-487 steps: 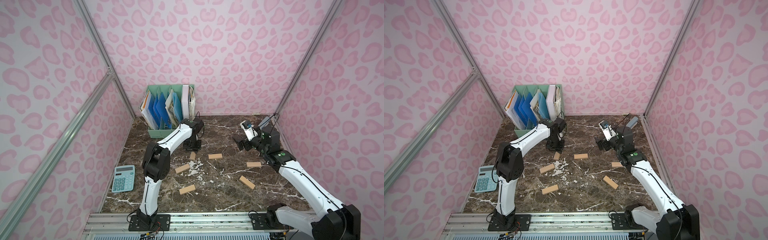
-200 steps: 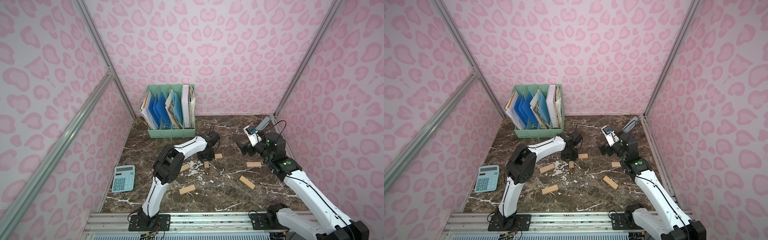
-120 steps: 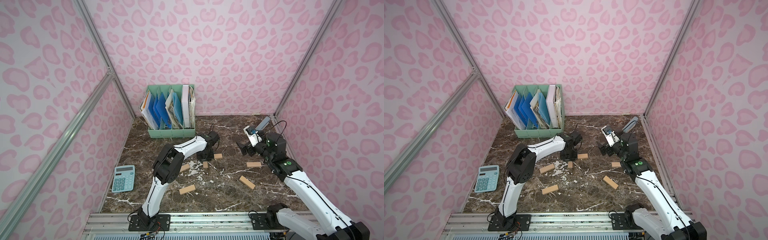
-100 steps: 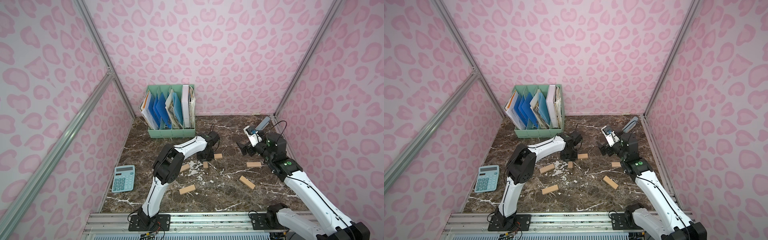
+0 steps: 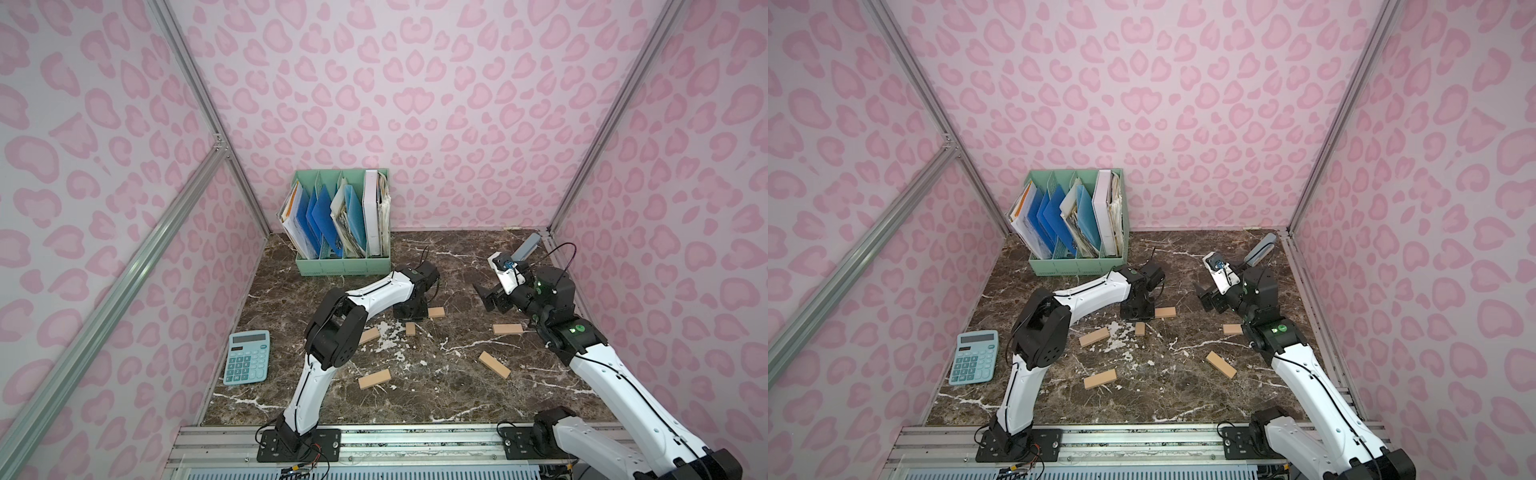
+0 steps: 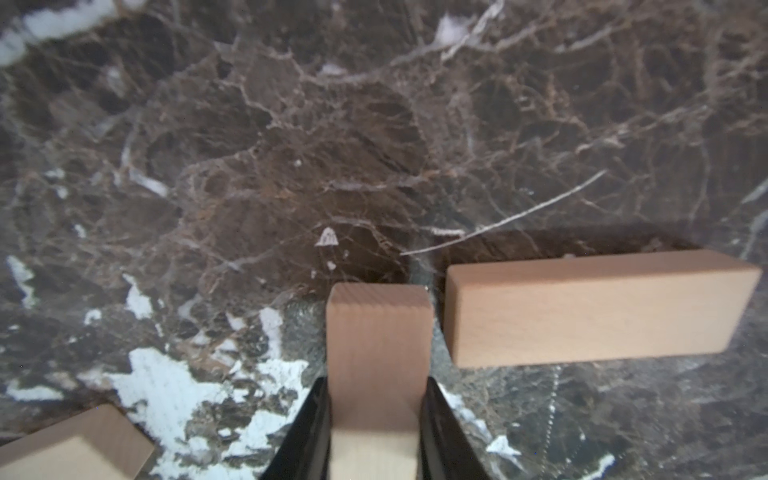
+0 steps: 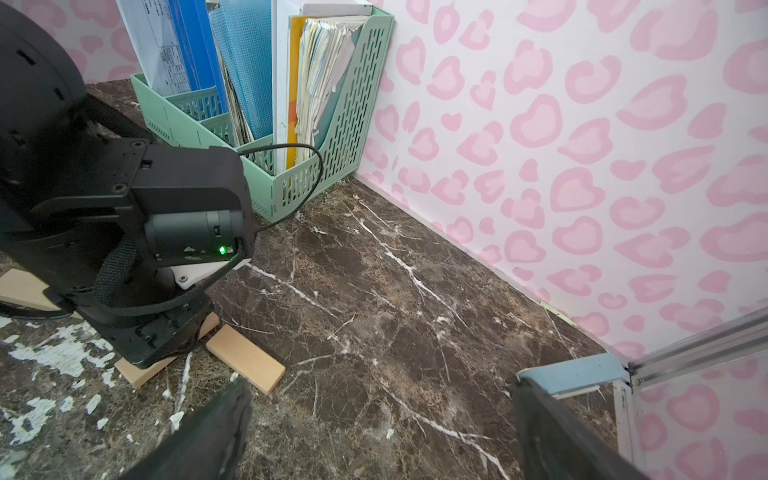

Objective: Assemble the number 6 with building blocks
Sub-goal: Assemble the building block at the center of the board.

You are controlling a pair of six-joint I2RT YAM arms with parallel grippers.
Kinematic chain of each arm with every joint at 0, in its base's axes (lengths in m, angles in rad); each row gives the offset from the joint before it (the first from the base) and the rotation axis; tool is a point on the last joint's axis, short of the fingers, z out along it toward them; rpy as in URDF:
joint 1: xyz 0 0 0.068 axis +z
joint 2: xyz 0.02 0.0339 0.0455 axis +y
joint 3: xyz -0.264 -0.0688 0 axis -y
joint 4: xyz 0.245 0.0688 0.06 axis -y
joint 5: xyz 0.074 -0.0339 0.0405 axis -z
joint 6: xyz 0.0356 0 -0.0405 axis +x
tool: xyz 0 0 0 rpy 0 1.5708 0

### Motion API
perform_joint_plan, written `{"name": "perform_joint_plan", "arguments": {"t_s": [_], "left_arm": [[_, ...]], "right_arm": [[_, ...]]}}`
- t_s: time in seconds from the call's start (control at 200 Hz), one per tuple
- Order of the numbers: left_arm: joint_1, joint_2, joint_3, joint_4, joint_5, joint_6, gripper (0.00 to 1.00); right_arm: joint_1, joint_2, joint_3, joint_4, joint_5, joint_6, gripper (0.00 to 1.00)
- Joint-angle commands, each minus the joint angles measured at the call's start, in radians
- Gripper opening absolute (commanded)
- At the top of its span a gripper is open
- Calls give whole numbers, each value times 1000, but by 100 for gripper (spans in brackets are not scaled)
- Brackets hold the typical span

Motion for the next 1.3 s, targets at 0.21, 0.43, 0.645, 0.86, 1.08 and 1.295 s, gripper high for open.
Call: {"name": "perform_joint_plan", "arguments": {"t_s": [0.21,0.43,0.645,0.86,1.08,1.295], "left_arm": [[-3,-22,-11,-24,-8,0,41],[-7,-27,-15,-23,-2,-7,42],[-9,-55,-30,-25,-13,-5,43],[-9,-39,-37,-26,2,-6,42],[-9,-25,-41,-22,3,-9,43],[-11,-7,-27,-19,8,-12,43]], "right_arm": [[0,-17,-3,-12,1,-4,99],[0,-32,-7,-19,4,-4,99],[0,-46,-17,-23,12,-6,99],[1,-55,-18,-31,19,-12,99],[0,-58,-18,-33,21,-18,99],[0,-55,-14,-32,20,-23,99]]}}
